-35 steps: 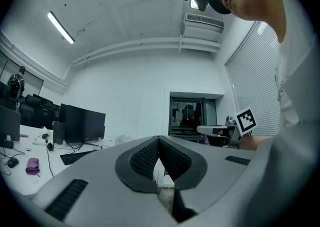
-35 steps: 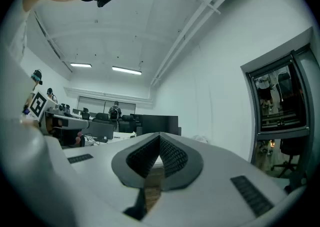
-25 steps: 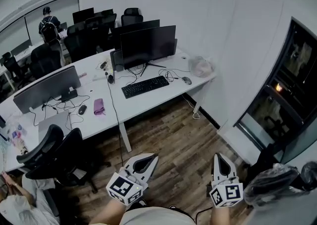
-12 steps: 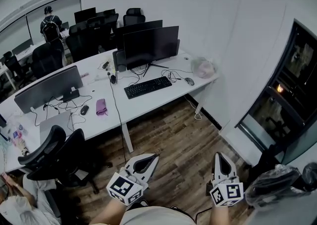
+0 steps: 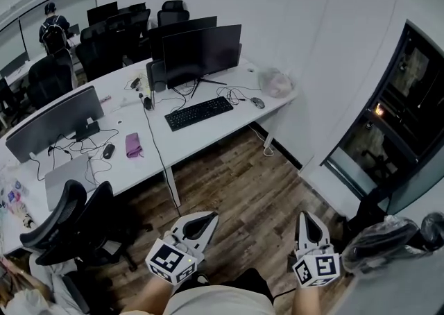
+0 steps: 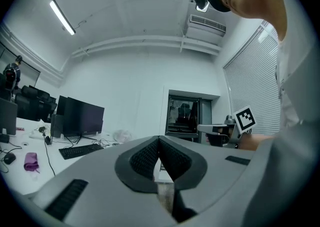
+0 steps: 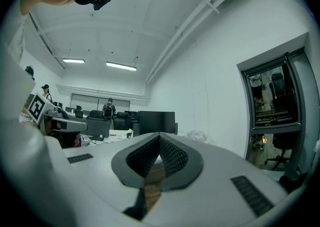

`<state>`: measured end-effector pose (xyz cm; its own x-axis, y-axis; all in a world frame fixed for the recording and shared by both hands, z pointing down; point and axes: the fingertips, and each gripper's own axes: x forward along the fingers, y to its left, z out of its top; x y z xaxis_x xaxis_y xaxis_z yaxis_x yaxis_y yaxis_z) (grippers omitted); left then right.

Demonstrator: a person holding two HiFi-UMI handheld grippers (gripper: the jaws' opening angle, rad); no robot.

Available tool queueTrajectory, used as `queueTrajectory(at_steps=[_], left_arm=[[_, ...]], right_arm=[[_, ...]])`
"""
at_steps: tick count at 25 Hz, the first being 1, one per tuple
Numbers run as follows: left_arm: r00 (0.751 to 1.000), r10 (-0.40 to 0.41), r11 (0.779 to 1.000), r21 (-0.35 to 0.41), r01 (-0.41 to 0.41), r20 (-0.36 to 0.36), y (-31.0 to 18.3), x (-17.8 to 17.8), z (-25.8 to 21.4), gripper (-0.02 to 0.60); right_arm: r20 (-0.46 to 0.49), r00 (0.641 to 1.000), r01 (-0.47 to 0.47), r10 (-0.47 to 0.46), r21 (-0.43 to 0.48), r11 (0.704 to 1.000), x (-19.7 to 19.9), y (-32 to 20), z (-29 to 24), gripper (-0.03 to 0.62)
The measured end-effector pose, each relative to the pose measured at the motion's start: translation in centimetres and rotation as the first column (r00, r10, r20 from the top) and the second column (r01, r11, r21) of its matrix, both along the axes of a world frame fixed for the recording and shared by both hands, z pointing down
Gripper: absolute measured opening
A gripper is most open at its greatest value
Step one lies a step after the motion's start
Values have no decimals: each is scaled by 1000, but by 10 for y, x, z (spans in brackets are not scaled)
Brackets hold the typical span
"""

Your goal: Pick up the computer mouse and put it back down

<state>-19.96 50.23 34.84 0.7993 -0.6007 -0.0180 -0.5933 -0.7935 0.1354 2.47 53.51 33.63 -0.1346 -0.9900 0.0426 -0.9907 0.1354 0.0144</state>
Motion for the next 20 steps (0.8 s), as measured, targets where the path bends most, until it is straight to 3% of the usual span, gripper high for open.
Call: queueTrajectory(at_steps=[11,16,20], left_arm=[[1000,16,1000,-24,-17,-20,-24,5,9,8],[999,-33,999,-23,33,8,-52,6,11,8],[995,-101,994,-31,102,13,-88,7,11,8]], right_arm=[[-25,999,20,-21,-55,998,-6,-29,18,20],[-41,995,95,-96,-27,995,-13,-72,14,20],[-38,992,124,-124,-20,992,4,-106,15,20]])
